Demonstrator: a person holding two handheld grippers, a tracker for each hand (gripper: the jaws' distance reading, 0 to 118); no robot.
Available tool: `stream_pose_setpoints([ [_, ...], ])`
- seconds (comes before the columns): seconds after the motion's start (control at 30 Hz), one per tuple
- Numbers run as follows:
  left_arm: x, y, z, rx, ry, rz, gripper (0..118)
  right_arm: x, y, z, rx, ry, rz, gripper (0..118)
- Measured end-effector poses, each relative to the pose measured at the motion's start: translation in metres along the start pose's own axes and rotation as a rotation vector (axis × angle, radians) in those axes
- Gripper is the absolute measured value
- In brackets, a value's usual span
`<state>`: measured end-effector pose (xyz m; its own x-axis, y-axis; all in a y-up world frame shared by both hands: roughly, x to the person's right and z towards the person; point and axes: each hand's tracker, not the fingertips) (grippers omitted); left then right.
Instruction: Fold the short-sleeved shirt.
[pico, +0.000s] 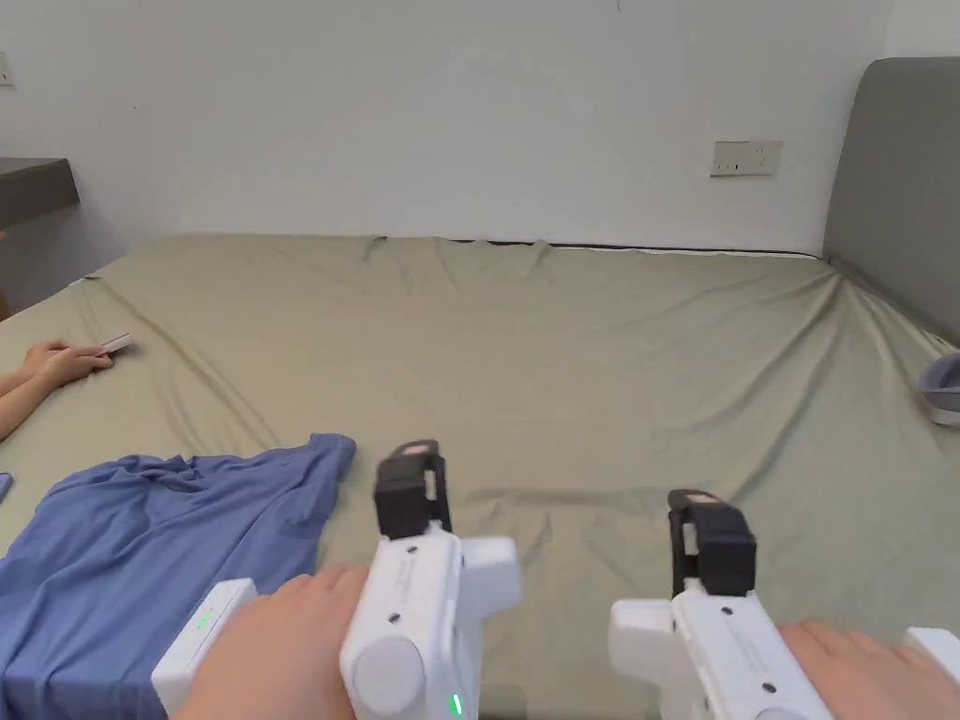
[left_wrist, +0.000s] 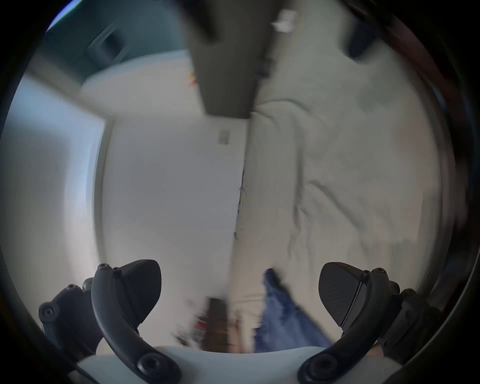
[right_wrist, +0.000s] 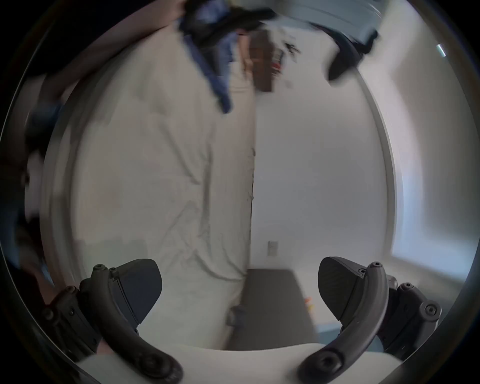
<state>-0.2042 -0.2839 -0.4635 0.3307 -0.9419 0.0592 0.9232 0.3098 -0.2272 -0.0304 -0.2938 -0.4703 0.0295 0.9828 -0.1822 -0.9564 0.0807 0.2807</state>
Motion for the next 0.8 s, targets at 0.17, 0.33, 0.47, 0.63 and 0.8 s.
stream_pose_setpoints([
  [0.17,-0.113,-0.044,-0.003,0.006,-0.004,1.237,116,0.106,-0.072,0.002,0.012,-0.056,-1.256,118],
  [0.33,-0.129,-0.067,0.007,0.039,0.144,1.466,118,0.128,-0.117,0.022,0.039,-0.224,-1.707,118],
  [0.47,-0.121,-0.053,0.014,0.092,0.102,1.302,118,0.123,-0.100,0.021,-0.016,-0.233,-1.492,118],
  [0.63,-0.115,-0.033,0.026,0.183,0.141,1.177,118,0.124,-0.101,0.018,-0.021,-0.210,-1.547,118],
  [0.8,-0.111,-0.026,0.028,0.177,0.115,1.177,118,0.122,-0.099,0.024,-0.032,-0.231,-1.531,118],
])
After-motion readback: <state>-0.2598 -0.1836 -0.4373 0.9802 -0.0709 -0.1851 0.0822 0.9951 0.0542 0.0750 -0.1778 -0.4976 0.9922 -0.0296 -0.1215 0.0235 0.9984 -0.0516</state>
